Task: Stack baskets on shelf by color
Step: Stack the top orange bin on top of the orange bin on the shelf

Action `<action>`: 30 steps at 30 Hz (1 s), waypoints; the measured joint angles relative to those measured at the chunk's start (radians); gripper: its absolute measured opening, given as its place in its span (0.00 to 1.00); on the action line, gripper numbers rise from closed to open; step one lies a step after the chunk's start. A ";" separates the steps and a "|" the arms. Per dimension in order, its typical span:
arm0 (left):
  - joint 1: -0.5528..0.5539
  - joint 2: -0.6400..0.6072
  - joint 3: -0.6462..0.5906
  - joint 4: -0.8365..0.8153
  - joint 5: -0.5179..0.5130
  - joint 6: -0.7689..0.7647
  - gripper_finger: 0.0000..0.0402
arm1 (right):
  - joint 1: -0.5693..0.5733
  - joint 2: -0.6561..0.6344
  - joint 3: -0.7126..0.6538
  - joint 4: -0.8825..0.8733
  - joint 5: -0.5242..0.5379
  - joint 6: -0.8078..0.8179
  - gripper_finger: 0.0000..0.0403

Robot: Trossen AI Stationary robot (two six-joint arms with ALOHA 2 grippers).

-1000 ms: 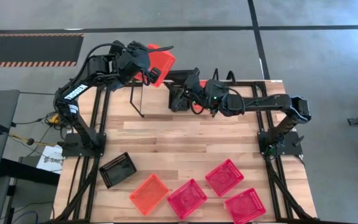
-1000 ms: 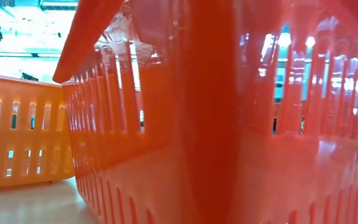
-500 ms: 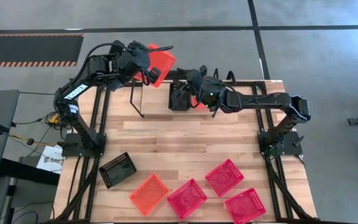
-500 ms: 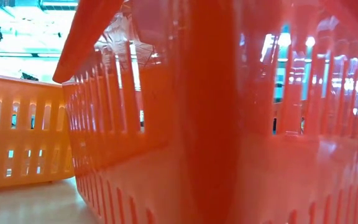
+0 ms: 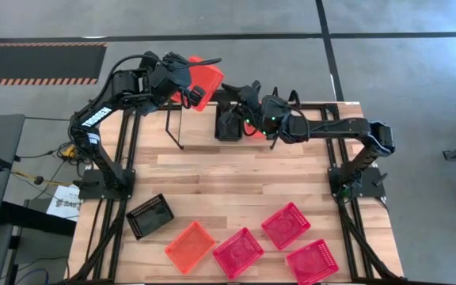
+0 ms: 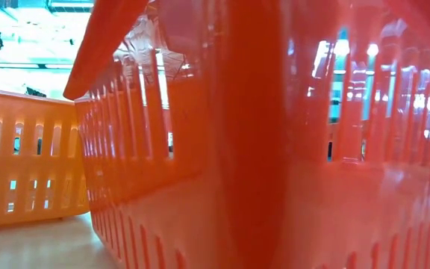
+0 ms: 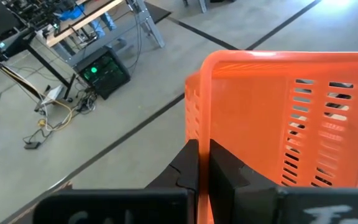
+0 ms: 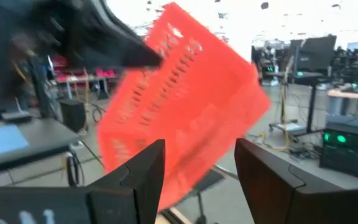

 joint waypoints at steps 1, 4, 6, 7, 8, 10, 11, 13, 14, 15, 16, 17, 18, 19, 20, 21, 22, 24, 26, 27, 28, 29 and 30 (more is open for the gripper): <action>-0.002 0.000 0.000 0.000 0.003 -0.005 0.00 | -0.008 0.002 0.000 -0.008 0.000 0.000 0.53; -0.011 0.000 0.000 0.001 0.004 -0.012 0.00 | -0.032 0.002 0.000 0.004 -0.009 0.000 0.53; -0.019 0.000 0.000 0.001 0.003 -0.012 0.00 | -0.047 0.000 0.000 0.005 -0.011 -0.001 0.52; -0.022 0.000 0.000 0.001 0.003 -0.013 0.00 | -0.054 0.001 0.000 0.006 -0.015 -0.004 0.52; -0.025 0.000 0.000 0.001 0.002 -0.013 0.00 | -0.061 0.002 0.000 0.011 -0.020 -0.007 0.51; -0.034 0.000 0.000 0.002 0.002 -0.015 0.00 | -0.078 0.002 0.000 0.032 -0.042 -0.007 0.51; -0.039 -0.001 0.000 0.002 0.004 -0.016 0.00 | -0.087 0.001 0.000 0.041 -0.055 -0.007 0.50; -0.049 -0.001 0.000 0.001 0.006 -0.019 0.00 | -0.101 0.001 0.000 0.043 -0.081 -0.006 0.49; -0.053 -0.001 0.000 0.001 0.007 -0.023 0.00 | -0.107 0.001 0.000 0.041 -0.089 -0.006 0.48; -0.058 -0.001 0.000 0.001 0.007 -0.025 0.00 | -0.113 0.001 0.000 0.041 -0.094 -0.006 0.47; -0.062 -0.001 0.000 0.001 0.007 -0.030 0.00 | -0.117 0.001 0.000 0.042 -0.096 -0.006 0.46; -0.067 -0.001 0.000 0.001 0.007 -0.035 0.00 | -0.121 0.001 0.000 0.042 -0.100 -0.006 0.45; -0.071 -0.001 0.000 0.001 0.006 -0.037 0.00 | -0.126 0.001 0.000 0.042 -0.113 -0.006 0.43; -0.073 -0.001 0.000 0.002 0.007 -0.038 0.00 | -0.130 0.001 0.000 0.041 -0.127 -0.006 0.42; -0.075 -0.001 0.000 0.004 0.007 -0.040 0.00 | -0.135 0.001 0.000 0.041 -0.144 -0.006 0.40; -0.076 -0.001 0.000 0.007 0.007 -0.043 0.00 | -0.140 0.001 0.000 0.041 -0.160 -0.006 0.38; -0.076 -0.001 0.000 0.009 0.007 -0.050 0.00 | -0.144 0.001 0.000 0.039 -0.171 -0.006 0.35; -0.076 -0.001 0.000 0.012 0.010 -0.070 0.00 | -0.150 0.001 0.000 0.028 -0.194 -0.004 0.24; -0.076 -0.001 -0.001 0.012 0.010 -0.086 0.00 | -0.158 0.001 0.000 0.019 -0.228 -0.003 0.10; -0.076 -0.001 -0.001 0.014 0.007 -0.086 0.00 | -0.159 0.000 0.000 0.019 -0.245 -0.010 0.06; -0.076 -0.001 -0.001 0.025 0.003 -0.086 0.00 | -0.161 -0.001 0.002 0.020 -0.253 -0.017 0.04; -0.076 -0.001 -0.001 0.040 -0.004 -0.084 0.00 | -0.162 -0.002 0.003 0.020 -0.255 -0.020 0.04; -0.076 -0.001 -0.001 0.057 -0.009 -0.067 0.00 | -0.166 -0.003 0.003 0.014 -0.256 -0.022 0.03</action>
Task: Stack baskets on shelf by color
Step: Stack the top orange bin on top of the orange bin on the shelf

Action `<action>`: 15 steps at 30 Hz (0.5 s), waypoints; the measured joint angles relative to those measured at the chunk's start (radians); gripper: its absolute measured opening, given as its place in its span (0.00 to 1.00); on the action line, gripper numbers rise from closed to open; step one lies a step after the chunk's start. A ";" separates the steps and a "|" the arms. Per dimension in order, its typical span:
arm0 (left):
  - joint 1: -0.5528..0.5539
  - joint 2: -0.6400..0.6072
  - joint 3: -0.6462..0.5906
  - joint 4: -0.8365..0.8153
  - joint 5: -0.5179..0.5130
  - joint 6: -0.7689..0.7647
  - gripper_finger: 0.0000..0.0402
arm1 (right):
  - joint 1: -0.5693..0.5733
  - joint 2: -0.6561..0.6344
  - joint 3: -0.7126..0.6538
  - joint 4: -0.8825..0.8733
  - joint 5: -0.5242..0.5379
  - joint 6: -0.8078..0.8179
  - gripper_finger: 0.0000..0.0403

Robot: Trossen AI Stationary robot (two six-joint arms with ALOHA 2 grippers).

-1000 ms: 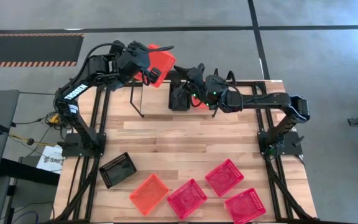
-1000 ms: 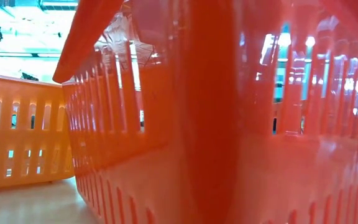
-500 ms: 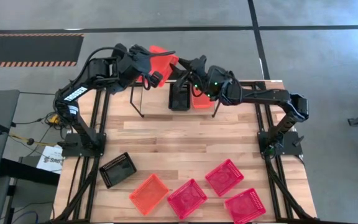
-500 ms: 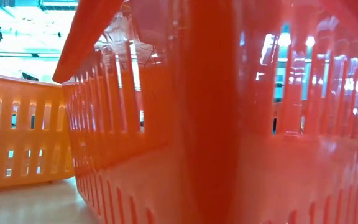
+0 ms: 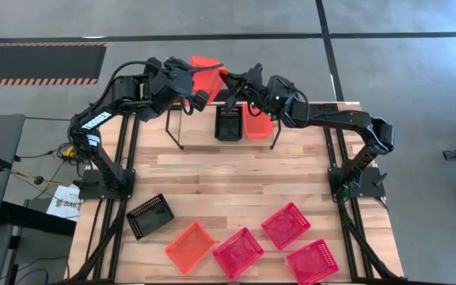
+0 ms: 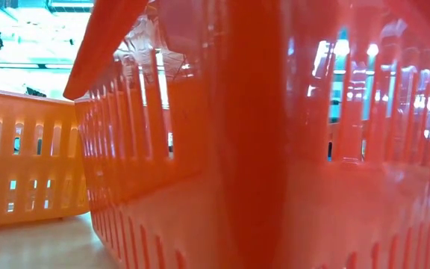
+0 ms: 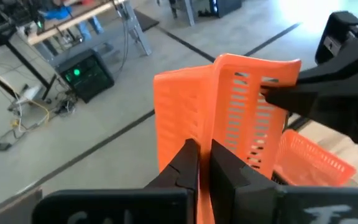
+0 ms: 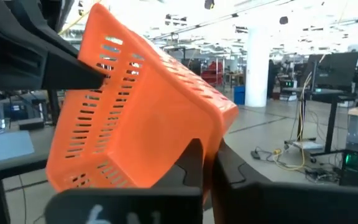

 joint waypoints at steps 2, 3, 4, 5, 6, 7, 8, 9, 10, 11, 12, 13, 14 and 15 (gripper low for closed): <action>0.000 0.000 0.000 0.065 -0.009 0.063 0.02 | -0.007 0.000 0.001 -0.027 0.000 -0.002 0.02; 0.002 0.000 0.000 0.107 -0.006 0.098 0.03 | -0.009 -0.002 0.002 -0.044 -0.001 -0.002 0.02; 0.002 0.000 -0.002 0.152 -0.004 0.141 0.04 | -0.012 -0.003 0.003 -0.067 -0.002 -0.002 0.02; 0.002 0.000 -0.002 0.195 0.000 0.186 0.06 | -0.019 -0.004 0.003 -0.095 -0.006 -0.002 0.02; 0.002 0.001 -0.003 0.241 0.002 0.230 0.08 | -0.025 -0.004 0.003 -0.116 -0.011 -0.002 0.02; 0.000 0.001 -0.003 0.294 0.010 0.268 0.09 | -0.026 -0.004 0.003 -0.141 -0.015 -0.002 0.01; -0.002 0.001 -0.002 0.353 0.020 0.304 0.11 | -0.029 -0.002 0.002 -0.180 -0.020 -0.016 0.01; -0.004 0.000 0.001 0.401 0.022 0.337 0.13 | -0.033 -0.001 -0.001 -0.230 -0.021 -0.023 0.01; -0.005 -0.003 0.001 0.426 0.028 0.371 0.15 | -0.039 0.014 -0.009 -0.258 -0.024 -0.031 0.01; -0.005 -0.004 0.001 0.464 0.030 0.406 0.17 | -0.044 0.023 -0.014 -0.292 -0.025 -0.027 0.01; -0.003 -0.004 0.002 0.500 0.043 0.439 0.18 | -0.046 0.022 -0.016 -0.326 -0.028 -0.028 0.01; -0.003 -0.003 0.002 0.515 0.052 0.463 0.20 | -0.047 0.013 -0.012 -0.320 -0.025 -0.025 0.01; -0.002 -0.003 0.002 0.520 0.061 0.471 0.22 | -0.050 0.003 -0.002 -0.314 -0.025 -0.024 0.01; -0.004 -0.002 0.002 0.516 0.064 0.469 0.23 | -0.052 -0.005 0.001 -0.322 -0.024 -0.026 0.01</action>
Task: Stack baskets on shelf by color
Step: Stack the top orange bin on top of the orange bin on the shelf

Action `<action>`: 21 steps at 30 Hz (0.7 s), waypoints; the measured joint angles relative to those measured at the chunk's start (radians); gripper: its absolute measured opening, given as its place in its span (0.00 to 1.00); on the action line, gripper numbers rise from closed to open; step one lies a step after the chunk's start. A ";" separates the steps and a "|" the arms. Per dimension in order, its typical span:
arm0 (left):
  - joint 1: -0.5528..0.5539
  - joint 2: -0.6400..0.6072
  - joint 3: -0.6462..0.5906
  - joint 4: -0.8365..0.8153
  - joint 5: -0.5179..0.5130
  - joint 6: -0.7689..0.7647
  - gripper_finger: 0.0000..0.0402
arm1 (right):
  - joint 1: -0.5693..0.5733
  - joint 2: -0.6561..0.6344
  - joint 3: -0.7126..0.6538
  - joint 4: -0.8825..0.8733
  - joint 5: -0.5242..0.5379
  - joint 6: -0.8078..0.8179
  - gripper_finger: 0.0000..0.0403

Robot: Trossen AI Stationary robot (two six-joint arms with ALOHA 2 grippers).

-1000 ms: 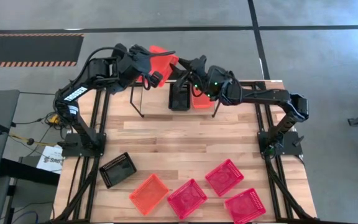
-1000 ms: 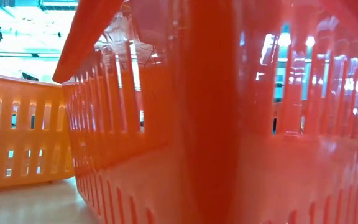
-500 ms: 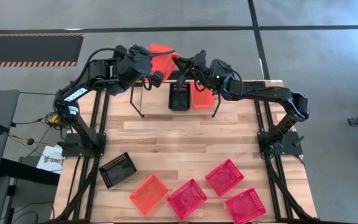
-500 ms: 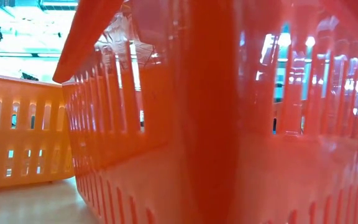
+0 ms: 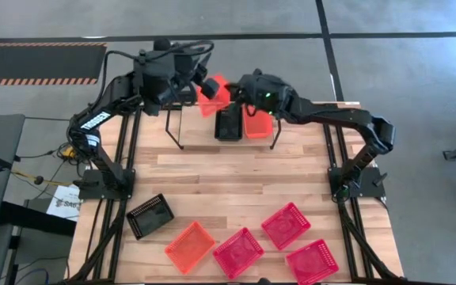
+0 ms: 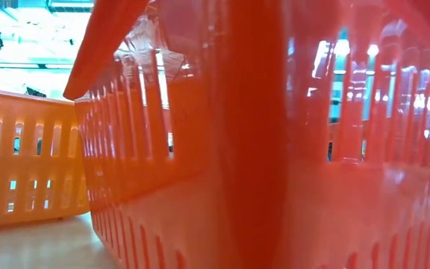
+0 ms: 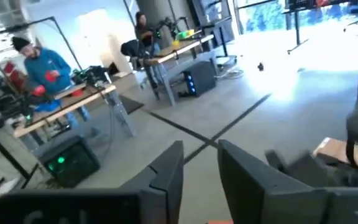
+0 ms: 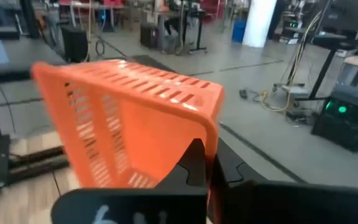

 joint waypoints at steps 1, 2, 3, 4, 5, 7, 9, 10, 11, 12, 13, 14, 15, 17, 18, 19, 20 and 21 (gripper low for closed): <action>-0.005 0.000 0.000 -0.028 0.000 -0.016 0.25 | -0.002 -0.007 0.000 -0.018 0.000 -0.013 0.01; -0.007 0.000 0.000 -0.074 -0.002 -0.044 0.26 | -0.006 -0.008 -0.002 -0.038 -0.003 -0.026 0.01; -0.010 0.000 0.000 -0.132 -0.001 -0.086 0.26 | -0.006 -0.007 -0.005 -0.057 -0.013 -0.038 0.01; -0.014 0.000 0.000 -0.205 0.001 -0.143 0.27 | -0.007 -0.009 -0.004 -0.093 -0.033 -0.040 0.01; -0.018 0.001 0.000 -0.293 0.001 -0.217 0.27 | -0.014 -0.020 0.009 -0.138 -0.048 -0.043 0.01; -0.019 0.001 0.000 -0.494 0.002 -0.387 0.27 | -0.028 -0.055 0.068 -0.228 -0.077 -0.029 0.01; -0.022 0.001 -0.012 -0.696 0.010 -0.598 0.26 | -0.055 -0.086 0.140 -0.377 -0.104 -0.008 0.01; -0.026 0.000 -0.031 -0.776 0.018 -0.702 0.26 | -0.072 -0.088 0.175 -0.456 -0.125 0.001 0.01; -0.031 0.000 -0.060 -0.809 0.021 -0.795 0.25 | -0.088 -0.087 0.212 -0.540 -0.150 0.016 0.01; -0.037 -0.004 -0.098 -0.787 0.021 -0.841 0.25 | -0.109 -0.080 0.245 -0.623 -0.185 0.031 0.01; -0.046 -0.016 -0.142 -0.772 0.036 -0.852 0.25 | -0.131 -0.073 0.279 -0.704 -0.223 0.049 0.01; -0.053 -0.026 -0.176 -0.761 0.056 -0.847 0.25 | -0.149 -0.069 0.312 -0.760 -0.252 0.068 0.01; -0.061 -0.033 -0.201 -0.730 0.055 -0.834 0.25 | -0.166 -0.069 0.342 -0.797 -0.276 0.087 0.01; -0.068 -0.040 -0.240 -0.734 0.040 -0.843 0.24 | -0.204 -0.074 0.366 -0.866 -0.299 0.119 0.01; -0.067 -0.037 -0.258 -0.747 0.038 -0.857 0.24 | -0.218 -0.073 0.364 -0.903 -0.302 0.131 0.01; -0.066 -0.030 -0.277 -0.738 0.038 -0.865 0.24 | -0.228 -0.068 0.356 -0.922 -0.303 0.140 0.01; -0.065 -0.023 -0.298 -0.728 0.038 -0.869 0.24 | -0.232 -0.059 0.342 -0.926 -0.302 0.153 0.01; -0.065 -0.020 -0.316 -0.728 0.039 -0.869 0.24 | -0.235 -0.050 0.330 -0.930 -0.303 0.166 0.01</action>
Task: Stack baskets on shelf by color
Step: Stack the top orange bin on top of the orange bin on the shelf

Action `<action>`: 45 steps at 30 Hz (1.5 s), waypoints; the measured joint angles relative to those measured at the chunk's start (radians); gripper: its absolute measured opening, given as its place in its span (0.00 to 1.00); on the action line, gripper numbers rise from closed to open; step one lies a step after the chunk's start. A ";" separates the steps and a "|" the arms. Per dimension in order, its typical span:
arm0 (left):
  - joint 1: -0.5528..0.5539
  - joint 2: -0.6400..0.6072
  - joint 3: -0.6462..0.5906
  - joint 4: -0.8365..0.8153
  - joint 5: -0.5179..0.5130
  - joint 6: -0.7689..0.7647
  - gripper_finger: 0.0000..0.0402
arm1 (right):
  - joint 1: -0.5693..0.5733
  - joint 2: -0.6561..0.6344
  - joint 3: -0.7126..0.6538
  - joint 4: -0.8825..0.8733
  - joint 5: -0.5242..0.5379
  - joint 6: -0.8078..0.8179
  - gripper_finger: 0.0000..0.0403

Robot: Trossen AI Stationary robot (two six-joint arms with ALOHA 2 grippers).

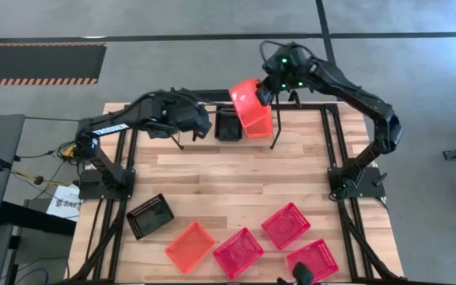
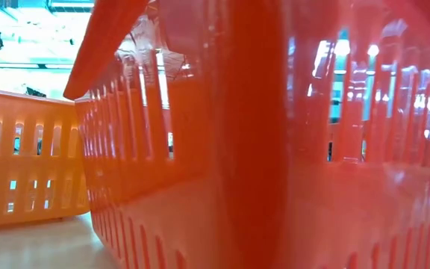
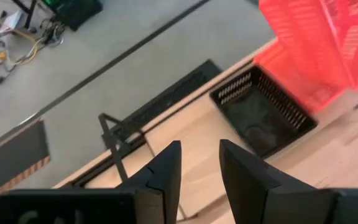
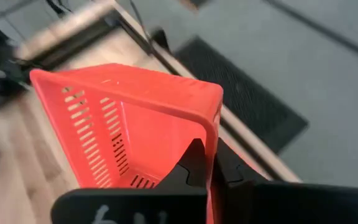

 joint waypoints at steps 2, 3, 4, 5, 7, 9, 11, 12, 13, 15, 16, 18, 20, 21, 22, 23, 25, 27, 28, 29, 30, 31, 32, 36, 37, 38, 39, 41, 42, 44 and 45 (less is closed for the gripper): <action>0.004 -0.001 -0.028 0.003 -0.001 0.000 0.24 | -0.006 0.016 -0.006 -0.014 -0.004 0.027 0.01; 0.006 -0.004 -0.044 0.011 -0.001 -0.001 0.24 | -0.014 0.025 -0.004 -0.016 -0.013 0.037 0.01; 0.009 -0.004 -0.058 0.013 0.002 -0.002 0.24 | -0.019 0.037 -0.003 -0.026 -0.019 0.041 0.01; 0.013 -0.002 -0.069 0.011 0.006 -0.002 0.24 | -0.022 0.054 -0.003 -0.037 -0.030 0.045 0.01; 0.016 0.000 -0.075 0.010 0.009 -0.002 0.24 | -0.027 0.092 -0.006 -0.033 -0.036 0.051 0.01; 0.016 -0.003 -0.074 0.012 0.006 0.003 0.24 | -0.035 0.119 -0.007 -0.026 -0.032 0.052 0.01; 0.015 -0.003 -0.074 0.012 0.003 0.013 0.24 | -0.050 0.134 -0.006 -0.023 -0.033 0.065 0.01; 0.015 -0.002 -0.074 0.013 0.003 0.017 0.24 | -0.055 0.141 -0.005 -0.026 -0.033 0.069 0.01; 0.015 -0.002 -0.074 0.012 0.003 0.021 0.24 | -0.060 0.151 -0.005 -0.032 -0.033 0.073 0.01; 0.015 -0.002 -0.074 0.012 0.000 0.025 0.24 | -0.073 0.162 -0.006 -0.037 -0.026 0.086 0.01; 0.016 -0.002 -0.074 0.012 0.000 0.026 0.24 | -0.082 0.163 -0.007 -0.037 -0.023 0.090 0.01; 0.016 -0.002 -0.074 0.012 0.001 0.027 0.24 | -0.092 0.157 -0.005 -0.032 0.004 0.094 0.01; 0.016 -0.002 -0.074 0.012 0.000 0.027 0.24 | -0.099 0.151 -0.005 -0.039 0.029 0.109 0.01; 0.016 -0.002 -0.074 0.012 0.000 0.027 0.24 | -0.106 0.151 -0.005 -0.047 0.030 0.118 0.00; 0.016 -0.002 -0.074 0.012 0.000 0.029 0.24 | -0.108 0.150 -0.005 -0.047 0.030 0.124 0.00; 0.016 -0.002 -0.074 0.012 0.000 0.038 0.24 | -0.110 0.150 -0.005 -0.051 0.031 0.132 0.00; 0.016 -0.002 -0.074 0.012 0.000 0.049 0.24 | -0.111 0.149 -0.005 -0.088 0.031 0.144 0.00; 0.016 -0.002 -0.074 0.013 0.000 0.051 0.24 | -0.109 0.154 -0.005 -0.124 0.033 0.146 0.00; 0.016 -0.002 -0.074 0.012 -0.001 0.051 0.24 | -0.106 0.158 -0.005 -0.141 0.036 0.147 0.00; 0.016 -0.002 -0.074 0.013 -0.001 0.051 0.24 | -0.103 0.159 -0.006 -0.164 0.049 0.146 0.00; 0.016 -0.002 -0.074 0.012 -0.001 0.051 0.24 | -0.099 0.160 -0.006 -0.178 0.069 0.146 0.00; 0.016 -0.002 -0.074 0.012 -0.001 0.051 0.24 | -0.093 0.162 -0.006 -0.178 0.084 0.147 0.00; 0.016 -0.002 -0.074 0.012 -0.001 0.054 0.24 | -0.088 0.164 -0.005 -0.175 0.088 0.157 0.00; 0.016 -0.002 -0.074 0.013 -0.001 0.069 0.24 | -0.085 0.170 -0.005 -0.184 0.087 0.182 0.00; 0.016 -0.002 -0.074 0.013 -0.001 0.069 0.24 | -0.080 0.172 -0.005 -0.183 0.088 0.193 0.00; 0.016 -0.002 -0.074 0.013 -0.001 0.069 0.24 | -0.077 0.178 -0.005 -0.185 0.088 0.197 0.00; 0.016 -0.002 -0.074 0.013 -0.001 0.068 0.24 | -0.074 0.186 -0.005 -0.188 0.090 0.199 0.00; 0.016 -0.002 -0.074 0.013 -0.001 0.068 0.24 | -0.067 0.203 -0.005 -0.191 0.090 0.208 0.00; 0.016 -0.002 -0.074 0.013 -0.001 0.068 0.24 | -0.060 0.210 -0.005 -0.192 0.089 0.215 0.00; 0.016 -0.002 -0.074 0.013 0.000 0.068 0.24 | -0.052 0.229 -0.005 -0.194 0.089 0.222 0.00; 0.016 -0.002 -0.074 0.013 0.000 0.068 0.24 | -0.048 0.240 -0.005 -0.194 0.089 0.222 0.00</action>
